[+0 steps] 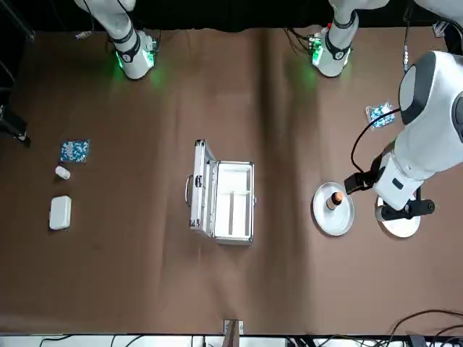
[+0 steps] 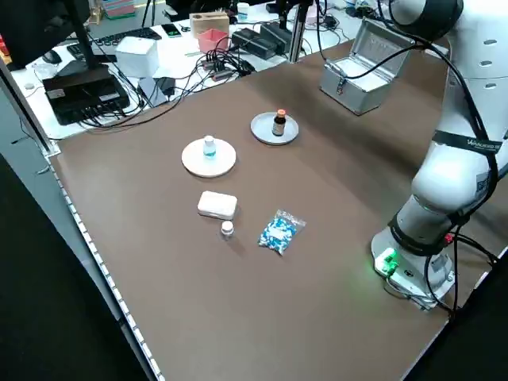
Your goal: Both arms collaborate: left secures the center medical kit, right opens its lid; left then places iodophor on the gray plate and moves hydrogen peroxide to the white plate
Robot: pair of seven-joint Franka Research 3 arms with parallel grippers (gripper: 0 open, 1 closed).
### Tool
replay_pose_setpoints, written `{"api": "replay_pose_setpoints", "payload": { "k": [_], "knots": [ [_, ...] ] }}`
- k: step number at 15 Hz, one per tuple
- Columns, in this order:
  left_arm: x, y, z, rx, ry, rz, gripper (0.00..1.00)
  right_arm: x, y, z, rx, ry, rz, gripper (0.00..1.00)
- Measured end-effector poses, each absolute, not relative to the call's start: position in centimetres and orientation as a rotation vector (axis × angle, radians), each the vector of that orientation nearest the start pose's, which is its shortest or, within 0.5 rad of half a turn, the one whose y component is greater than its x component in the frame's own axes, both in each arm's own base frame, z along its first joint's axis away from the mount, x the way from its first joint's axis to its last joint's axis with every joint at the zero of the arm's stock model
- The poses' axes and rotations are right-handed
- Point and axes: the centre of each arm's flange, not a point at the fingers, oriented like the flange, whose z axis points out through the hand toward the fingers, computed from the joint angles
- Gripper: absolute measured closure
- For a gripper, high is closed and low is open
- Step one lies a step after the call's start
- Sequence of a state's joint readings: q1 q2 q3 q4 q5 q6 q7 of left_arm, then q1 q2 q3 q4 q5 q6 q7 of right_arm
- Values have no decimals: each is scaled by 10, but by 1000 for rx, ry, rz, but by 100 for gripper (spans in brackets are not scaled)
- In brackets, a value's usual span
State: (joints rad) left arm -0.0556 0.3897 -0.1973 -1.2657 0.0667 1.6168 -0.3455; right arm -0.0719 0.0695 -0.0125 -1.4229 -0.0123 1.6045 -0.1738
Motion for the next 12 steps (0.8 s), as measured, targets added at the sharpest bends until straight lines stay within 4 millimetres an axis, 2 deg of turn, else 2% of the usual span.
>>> {"api": "replay_pose_setpoints", "payload": {
  "k": [4, 9, 12],
  "knots": [
    [654, -132, 536, -3131, -168, 69, 0, 577, -50, 657, -3161, -140, -158, 1],
    [643, -118, 537, -3099, -192, 190, 0, 575, -54, 656, -3161, -125, -141, 1],
    [633, -101, 556, -3092, -214, 216, 0, 573, -54, 655, -3160, -123, -112, 1]
  ]
}}
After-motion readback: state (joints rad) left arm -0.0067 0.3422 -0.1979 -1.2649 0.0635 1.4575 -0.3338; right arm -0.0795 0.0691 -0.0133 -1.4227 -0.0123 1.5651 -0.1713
